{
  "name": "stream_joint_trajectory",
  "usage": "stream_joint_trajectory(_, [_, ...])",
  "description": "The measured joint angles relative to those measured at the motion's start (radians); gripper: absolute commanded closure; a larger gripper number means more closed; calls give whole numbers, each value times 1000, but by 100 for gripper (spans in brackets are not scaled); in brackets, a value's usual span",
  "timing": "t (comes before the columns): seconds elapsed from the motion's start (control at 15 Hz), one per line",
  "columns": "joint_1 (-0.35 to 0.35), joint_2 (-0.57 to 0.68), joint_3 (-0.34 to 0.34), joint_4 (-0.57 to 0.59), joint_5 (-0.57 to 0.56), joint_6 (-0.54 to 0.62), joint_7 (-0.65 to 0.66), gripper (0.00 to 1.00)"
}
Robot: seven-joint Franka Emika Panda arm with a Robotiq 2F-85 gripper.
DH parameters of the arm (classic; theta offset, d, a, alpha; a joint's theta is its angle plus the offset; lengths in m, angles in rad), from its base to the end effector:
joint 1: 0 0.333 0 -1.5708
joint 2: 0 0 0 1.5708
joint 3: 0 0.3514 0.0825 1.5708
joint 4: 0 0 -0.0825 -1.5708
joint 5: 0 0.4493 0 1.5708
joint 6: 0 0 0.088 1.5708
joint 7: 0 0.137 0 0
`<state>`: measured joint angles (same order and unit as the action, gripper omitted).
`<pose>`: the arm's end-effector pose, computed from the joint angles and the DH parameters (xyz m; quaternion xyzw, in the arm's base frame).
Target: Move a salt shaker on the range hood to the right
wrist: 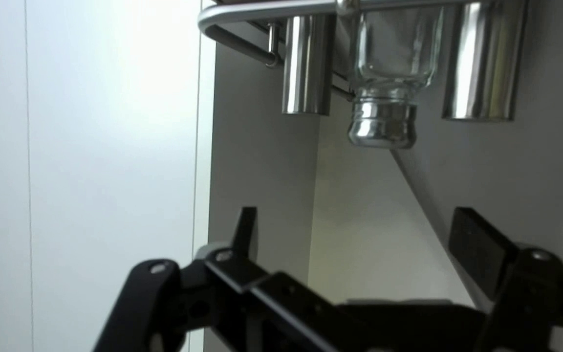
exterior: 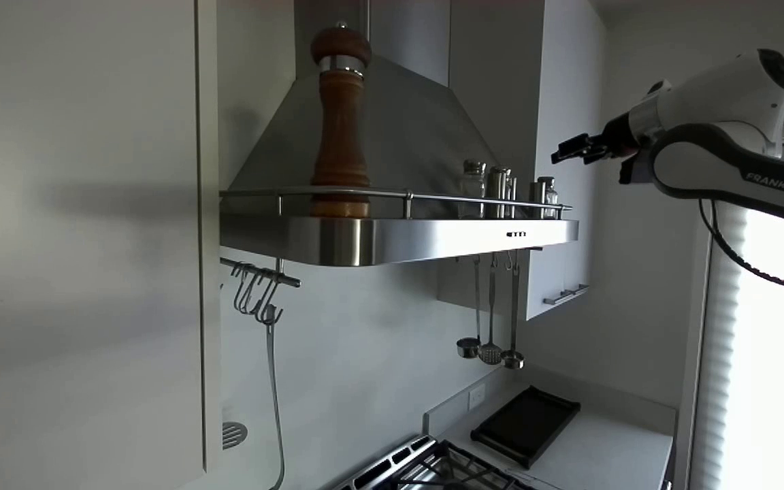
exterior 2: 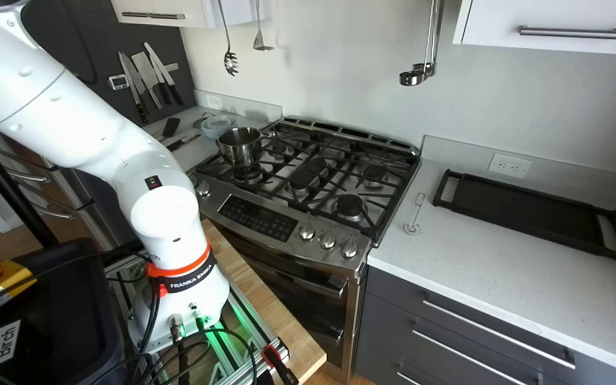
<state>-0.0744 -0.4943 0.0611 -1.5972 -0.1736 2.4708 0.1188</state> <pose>0.4223 0.0083 1.0160 0.7712 -0.0260 0.6328 0.0649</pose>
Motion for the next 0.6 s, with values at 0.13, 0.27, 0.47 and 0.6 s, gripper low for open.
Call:
stream_joint_trajectory(0.13, [0, -10, 10, 21, -3, -67, -22, 0])
stream_joint_trajectory(0.27, [0, -26, 22, 38, -12, -155, -43, 0])
stream_joint_trajectory(0.47, [0, -55, 39, 56, -26, -274, -67, 0])
stream_joint_trajectory(0.6, [0, -76, 50, 60, -40, -337, -70, 0])
